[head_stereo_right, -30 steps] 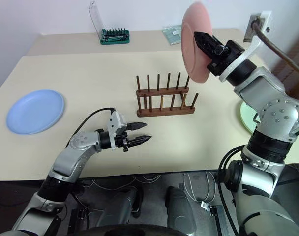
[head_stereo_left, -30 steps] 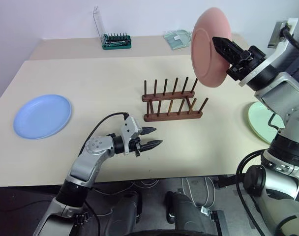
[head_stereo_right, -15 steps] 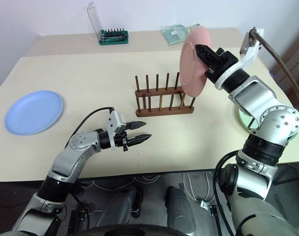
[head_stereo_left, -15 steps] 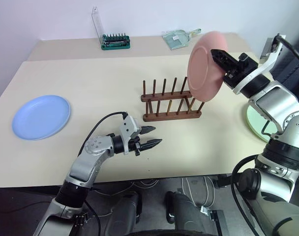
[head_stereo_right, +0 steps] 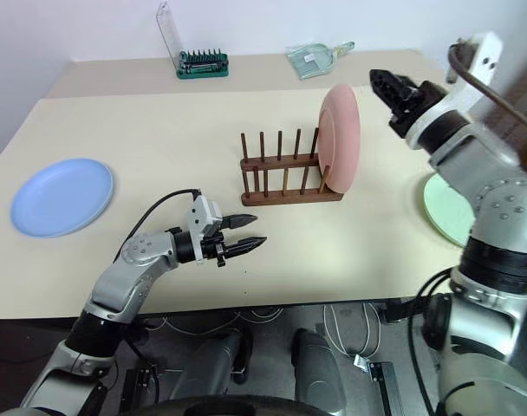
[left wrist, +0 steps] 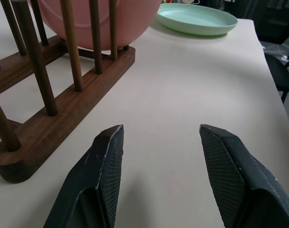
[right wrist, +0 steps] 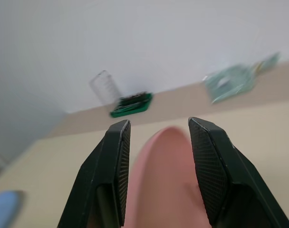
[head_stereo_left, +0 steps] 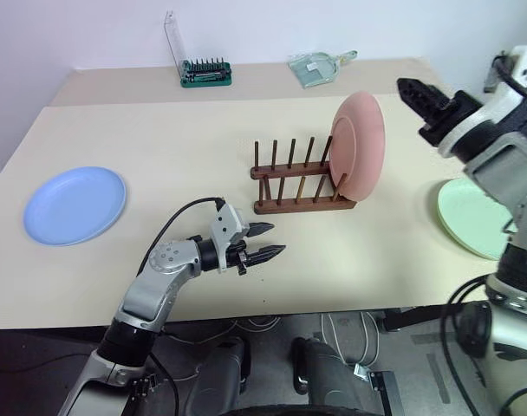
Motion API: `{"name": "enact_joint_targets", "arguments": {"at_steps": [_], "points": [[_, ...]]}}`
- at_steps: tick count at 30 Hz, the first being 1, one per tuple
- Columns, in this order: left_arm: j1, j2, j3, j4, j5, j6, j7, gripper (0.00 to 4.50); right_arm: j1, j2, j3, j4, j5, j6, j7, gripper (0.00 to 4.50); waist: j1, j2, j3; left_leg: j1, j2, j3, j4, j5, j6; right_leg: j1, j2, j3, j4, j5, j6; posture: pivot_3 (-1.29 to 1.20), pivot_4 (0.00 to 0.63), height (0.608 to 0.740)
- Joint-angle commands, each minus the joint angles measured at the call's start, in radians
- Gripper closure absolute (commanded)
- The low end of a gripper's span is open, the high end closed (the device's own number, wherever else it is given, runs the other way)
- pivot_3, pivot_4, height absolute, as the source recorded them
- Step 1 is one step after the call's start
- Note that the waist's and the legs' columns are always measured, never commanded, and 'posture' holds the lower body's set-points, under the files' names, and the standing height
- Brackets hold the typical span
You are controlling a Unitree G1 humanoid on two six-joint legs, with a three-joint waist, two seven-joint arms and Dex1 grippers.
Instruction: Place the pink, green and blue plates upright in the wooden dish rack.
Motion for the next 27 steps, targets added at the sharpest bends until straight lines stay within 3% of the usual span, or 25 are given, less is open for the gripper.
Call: {"name": "enact_joint_targets", "arguments": {"at_steps": [1, 5, 7, 8, 12, 16, 20, 26, 27], "points": [[-0.002, -0.002, 0.007, -0.036, -0.014, -0.008, -0.002, 1.90, 0.061, -0.157, -0.060, 0.017, -0.113, -0.059, 0.129, 2.59, 0.003, 0.000, 0.000, 0.000, 0.000, 0.000, 0.000, 0.000, 0.000, 0.000, 0.000, 0.000, 0.000, 0.000, 0.000, 0.00, 0.150, 0.735], [-0.004, -0.001, 0.003, -0.033, -0.022, -0.004, -0.016, 1.90, 0.330, -0.414, 0.066, 0.026, -0.374, -0.103, 0.290, 1.26, 0.014, 0.000, 0.000, -0.001, 0.000, 0.001, 0.001, -0.001, 0.002, 0.001, -0.001, -0.001, -0.001, -0.002, 0.002, 0.00, 0.150, 0.735], [-0.010, -0.004, -0.002, -0.028, -0.027, -0.003, -0.028, 1.90, 0.461, -0.486, 0.125, 0.020, -0.478, -0.134, 0.343, 0.24, 0.011, 0.000, 0.000, -0.001, 0.000, 0.004, 0.001, -0.002, 0.003, 0.001, -0.002, -0.001, -0.001, -0.002, 0.002, 0.00, 0.150, 0.735], [-0.013, -0.005, -0.004, -0.025, -0.029, -0.003, -0.034, 1.90, 0.512, -0.502, 0.138, 0.017, -0.510, -0.149, 0.368, 0.07, 0.009, 0.000, -0.001, -0.001, 0.000, 0.004, 0.001, -0.002, 0.003, 0.001, -0.002, 0.000, -0.001, -0.002, 0.002, 0.00, 0.150, 0.735], [-0.033, -0.010, -0.017, -0.018, -0.034, 0.002, -0.062, 1.90, 0.619, -0.460, 0.162, -0.025, -0.548, -0.131, 0.394, 0.07, -0.004, 0.001, -0.001, 0.000, 0.001, 0.005, 0.002, -0.002, 0.003, 0.001, -0.002, 0.001, 0.000, -0.002, 0.003, 0.00, 0.150, 0.735], [-0.039, -0.014, -0.016, -0.008, -0.028, 0.000, -0.067, 1.90, 0.635, -0.420, 0.204, 0.000, -0.628, -0.126, 0.366, 0.07, -0.001, 0.001, -0.001, 0.001, 0.002, 0.006, 0.003, -0.002, 0.003, 0.001, -0.002, 0.001, 0.001, -0.003, 0.005, 0.00, 0.150, 0.735], [-0.036, -0.015, -0.015, -0.005, -0.024, -0.001, -0.068, 1.90, 0.628, -0.388, 0.237, 0.044, -0.705, -0.140, 0.354, 1.22, 0.004, 0.001, 0.000, 0.000, 0.001, 0.006, 0.003, -0.002, 0.003, 0.001, -0.002, 0.001, 0.000, -0.003, 0.005, 0.00, 0.150, 0.735], [-0.023, -0.009, -0.009, -0.010, -0.021, -0.003, -0.060, 1.90, 0.584, -0.364, 0.227, 0.023, -0.736, -0.131, 0.384, 4.42, 0.000, 0.001, 0.000, 0.000, 0.001, 0.006, 0.004, -0.002, 0.003, 0.001, -0.002, 0.001, 0.000, -0.003, 0.005, 0.00, 0.150, 0.735], [-0.021, -0.009, -0.008, -0.011, -0.021, -0.003, -0.059, 1.90, 0.577, -0.364, 0.227, 0.022, -0.743, -0.132, 0.387, 4.48, 0.000, 0.001, 0.000, 0.000, 0.001, 0.006, 0.004, -0.002, 0.003, 0.001, -0.002, 0.001, 0.000, -0.003, 0.005, 0.00, 0.150, 0.735]]}}
